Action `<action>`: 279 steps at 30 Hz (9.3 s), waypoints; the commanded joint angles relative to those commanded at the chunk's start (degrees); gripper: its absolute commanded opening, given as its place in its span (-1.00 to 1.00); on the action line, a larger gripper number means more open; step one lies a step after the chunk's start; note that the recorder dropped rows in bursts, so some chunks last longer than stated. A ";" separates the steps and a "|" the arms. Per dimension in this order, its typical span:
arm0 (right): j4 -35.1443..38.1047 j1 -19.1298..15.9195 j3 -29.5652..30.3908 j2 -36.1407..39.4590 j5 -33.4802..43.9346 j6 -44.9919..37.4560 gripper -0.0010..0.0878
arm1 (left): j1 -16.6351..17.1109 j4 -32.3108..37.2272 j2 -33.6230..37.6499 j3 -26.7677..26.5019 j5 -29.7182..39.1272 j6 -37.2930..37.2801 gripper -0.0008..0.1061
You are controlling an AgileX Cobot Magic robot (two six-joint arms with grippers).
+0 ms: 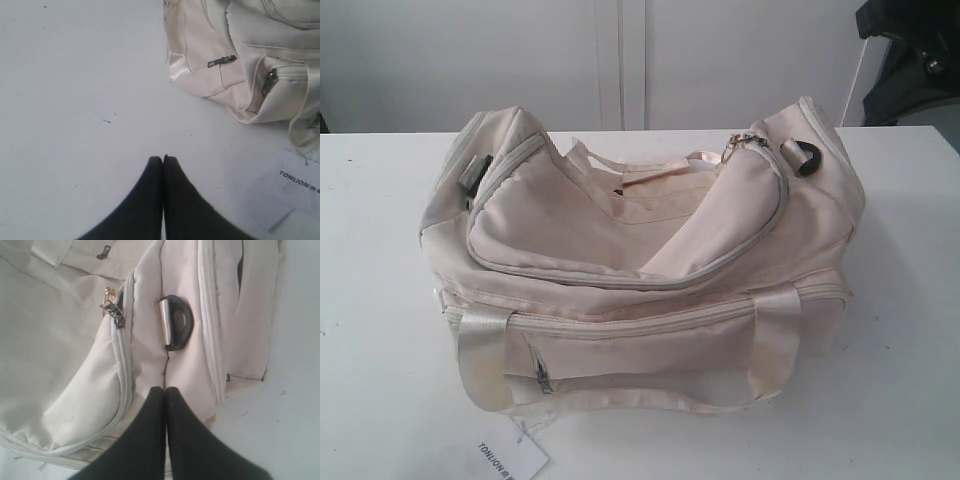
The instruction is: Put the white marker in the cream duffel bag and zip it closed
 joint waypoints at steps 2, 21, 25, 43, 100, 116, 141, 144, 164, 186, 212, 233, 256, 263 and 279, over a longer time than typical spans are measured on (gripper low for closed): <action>0.00 0.00 0.00 0.00 0.00 0.00 -0.98 | 0.00 0.00 -3.56 3.08 -0.94 -0.11 -0.99; 0.08 0.00 -0.10 0.10 -1.09 0.00 -0.98 | -5.66 1.82 -4.53 15.96 -9.57 -0.22 -0.99; 0.08 0.00 -0.10 0.10 -1.09 0.00 -0.98 | -5.66 3.77 -4.53 15.96 -9.71 -0.64 -0.99; 0.08 0.00 -0.10 0.10 -1.09 0.00 -0.98 | -5.66 5.11 -4.53 15.96 -9.39 -5.10 -0.99; -13.70 0.00 47.62 -49.79 -32.01 -12.46 -0.98 | -5.66 5.11 -4.53 15.96 -9.39 -5.10 -0.99; -13.04 0.00 64.01 -60.54 -37.34 -7.91 -0.98 | -5.66 5.11 -4.53 15.96 -9.39 -5.00 -0.99; -13.44 0.00 64.01 -75.10 -36.18 2.68 -0.98 | -5.66 5.11 -4.53 15.96 -9.39 -4.97 -0.99; -13.44 0.00 64.01 -76.13 -34.49 2.68 -0.98 | -5.66 5.11 -4.53 15.96 -9.39 -4.97 -0.99; -20.13 0.00 64.85 -77.55 -35.04 11.34 -0.98 | -5.66 5.11 -4.53 15.96 -9.39 -4.97 -0.99; -20.10 0.00 72.41 -83.04 -36.45 8.59 -0.98 | -5.66 5.11 -4.53 15.96 -9.39 -4.97 -0.99; -20.76 0.00 83.21 -83.04 -44.87 8.59 -0.98 | -5.66 5.11 -4.53 15.96 -9.39 -4.97 -0.99; -20.61 0.00 83.21 -83.04 -46.40 8.59 -0.98 | -5.66 5.11 -4.53 15.96 -9.39 -4.97 -0.99; -20.50 0.00 83.21 -83.04 -46.40 8.59 -0.98 | -5.66 5.11 -4.53 15.96 -9.39 -4.97 -0.99; -20.50 0.00 83.21 -83.04 -46.40 8.59 -0.98 | -5.66 5.11 -4.53 15.96 -9.39 -4.97 -0.99; -20.38 0.00 83.21 -83.04 -46.40 8.59 -0.98 | -5.66 5.11 -4.53 15.96 -9.39 -4.97 -0.99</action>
